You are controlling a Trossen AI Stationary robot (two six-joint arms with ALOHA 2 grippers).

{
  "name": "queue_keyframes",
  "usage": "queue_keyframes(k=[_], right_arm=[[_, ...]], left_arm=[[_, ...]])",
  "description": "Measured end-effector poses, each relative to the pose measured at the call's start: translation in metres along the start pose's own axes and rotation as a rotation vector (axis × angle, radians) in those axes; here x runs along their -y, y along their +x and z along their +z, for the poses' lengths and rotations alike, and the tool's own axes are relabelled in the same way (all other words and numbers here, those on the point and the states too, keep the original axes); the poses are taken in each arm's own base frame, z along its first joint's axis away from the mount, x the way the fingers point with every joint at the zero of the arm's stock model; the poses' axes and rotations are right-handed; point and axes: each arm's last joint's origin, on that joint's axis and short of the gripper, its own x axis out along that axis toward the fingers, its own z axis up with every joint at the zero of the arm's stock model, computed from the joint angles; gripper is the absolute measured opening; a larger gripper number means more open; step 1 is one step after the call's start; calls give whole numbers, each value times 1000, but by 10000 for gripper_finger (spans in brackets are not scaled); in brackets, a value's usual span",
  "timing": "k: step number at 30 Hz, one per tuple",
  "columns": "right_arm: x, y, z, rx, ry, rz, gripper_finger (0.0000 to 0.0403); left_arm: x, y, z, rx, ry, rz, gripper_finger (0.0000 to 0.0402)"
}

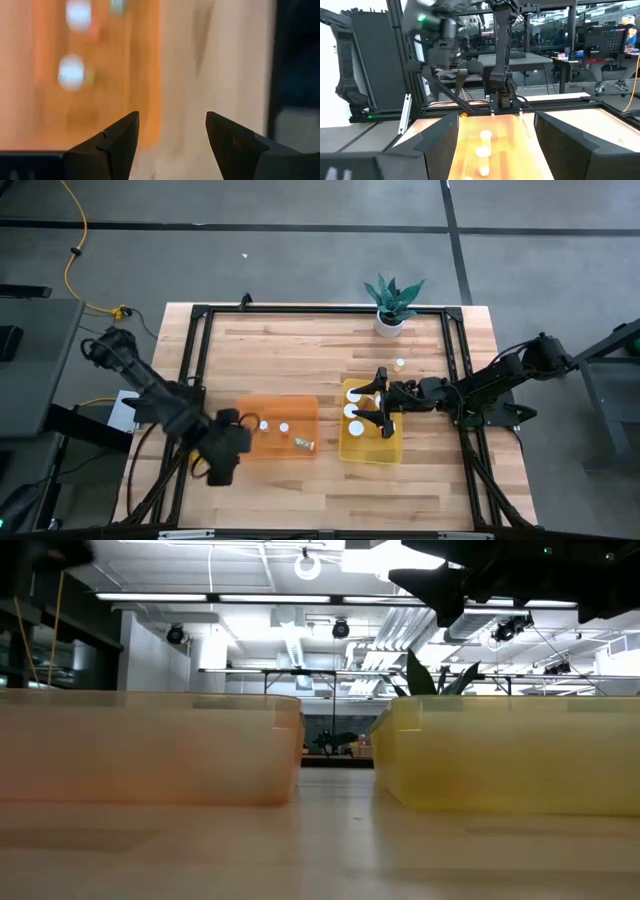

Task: Pick and place medicine bottles into bin by pill shape (circle, oval)
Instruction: Put the orange tablet bottle into the orange bin

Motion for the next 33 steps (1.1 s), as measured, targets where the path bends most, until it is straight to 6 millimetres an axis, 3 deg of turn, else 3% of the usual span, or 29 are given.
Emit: queue_keyframes(k=[5,11,19,33], right_arm=[[0,0,-1,-9,27,0,252],[0,0,-2,-19,25,-1,252],[0,0,-2,-19,25,-12,252],[3,0,-4,-41,18,-92,252]], left_arm=[[33,-1,-27,-133,96,179,220],[57,17,-76,-168,135,236,220],[43,46,-113,-257,89,294,220],[25,79,-130,-314,131,240,220]])
